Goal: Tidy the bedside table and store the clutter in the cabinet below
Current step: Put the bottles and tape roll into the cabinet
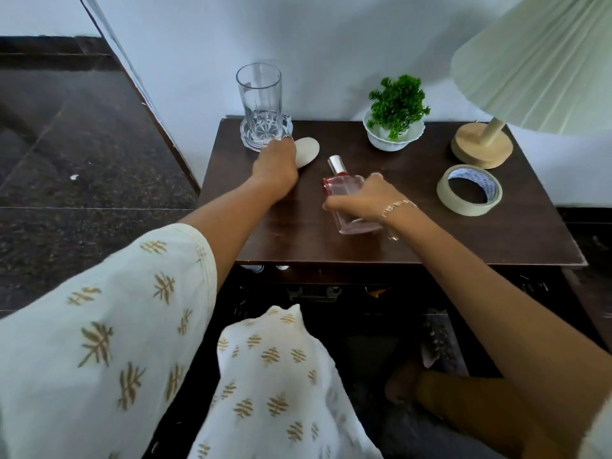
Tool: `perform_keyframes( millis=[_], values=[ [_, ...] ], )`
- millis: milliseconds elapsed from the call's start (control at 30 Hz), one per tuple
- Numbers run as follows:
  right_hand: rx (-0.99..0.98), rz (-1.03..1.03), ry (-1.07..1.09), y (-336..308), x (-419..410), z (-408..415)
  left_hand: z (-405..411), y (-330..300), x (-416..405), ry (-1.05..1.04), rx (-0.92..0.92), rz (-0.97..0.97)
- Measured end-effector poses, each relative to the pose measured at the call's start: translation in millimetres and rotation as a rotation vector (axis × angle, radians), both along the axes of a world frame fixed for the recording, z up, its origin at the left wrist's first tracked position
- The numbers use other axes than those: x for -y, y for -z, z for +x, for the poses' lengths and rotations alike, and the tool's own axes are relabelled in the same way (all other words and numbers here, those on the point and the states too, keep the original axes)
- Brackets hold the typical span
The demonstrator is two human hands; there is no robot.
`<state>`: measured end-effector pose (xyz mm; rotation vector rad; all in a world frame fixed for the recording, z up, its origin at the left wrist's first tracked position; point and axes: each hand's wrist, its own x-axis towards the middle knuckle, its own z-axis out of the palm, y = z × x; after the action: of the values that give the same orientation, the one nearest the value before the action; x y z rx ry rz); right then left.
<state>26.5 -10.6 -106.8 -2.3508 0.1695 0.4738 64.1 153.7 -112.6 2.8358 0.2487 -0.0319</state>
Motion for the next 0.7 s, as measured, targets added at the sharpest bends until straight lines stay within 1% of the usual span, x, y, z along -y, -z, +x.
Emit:
perform_keyframes(
  millis=[100, 133, 200, 233, 267, 300, 367, 400, 467, 533, 567, 633, 700],
  values=[
    [-0.273, 0.556, 0.077, -13.5, 38.9, -46.0, -22.5, -4.1, 7.6, -0.016, 0.020, -0.049],
    [-0.352, 0.708, 0.074, -17.6, 53.1, -66.4, -33.4, -7.4, 10.0, -0.034, 0.053, -0.085],
    [-0.451, 0.943, 0.122, -19.7, 78.9, -107.3, -62.3, -19.6, 15.9, -0.062, 0.100, -0.193],
    [-0.474, 1.026, 0.160, -16.2, 89.9, -127.3, -79.8, -26.1, 19.0, -0.071, 0.099, -0.276],
    [-0.486, 1.092, 0.204, -10.8, 98.5, -145.5, -96.7, -30.2, 21.9, -0.080, 0.078, -0.400],
    [-0.492, 1.146, 0.242, -4.1, 105.1, -163.9, -119.7, -34.4, 26.9, -0.106, 0.033, -0.584],
    [-0.492, 1.220, 0.287, 4.4, 111.4, -194.5, -170.1, -41.0, 41.1, -0.208, -0.074, -1.012],
    [-0.496, 1.231, 0.304, 7.0, 112.0, -206.1, -193.9, -41.1, 49.4, -0.271, -0.133, -1.191],
    [-0.515, 1.207, 0.338, 10.4, 110.4, -221.5, -230.8, -30.2, 65.4, -0.387, -0.221, -1.399],
    [-0.511, 1.138, 0.417, 16.4, 105.8, -229.9, -257.2, -13.9, 79.3, -0.460, -0.291, -1.500],
    [-0.504, 1.096, 0.449, 22.4, 102.7, -232.3, -265.6, -4.5, 84.6, -0.495, -0.320, -1.518],
    [-0.483, 1.013, 0.482, 36.1, 95.4, -234.0, -272.8, 17.5, 91.3, -0.579, -0.359, -1.520],
    [-0.461, 0.945, 0.561, 53.3, 90.8, -232.2, -274.2, 38.3, 94.0, -0.664, -0.403, -1.501]
  ],
)
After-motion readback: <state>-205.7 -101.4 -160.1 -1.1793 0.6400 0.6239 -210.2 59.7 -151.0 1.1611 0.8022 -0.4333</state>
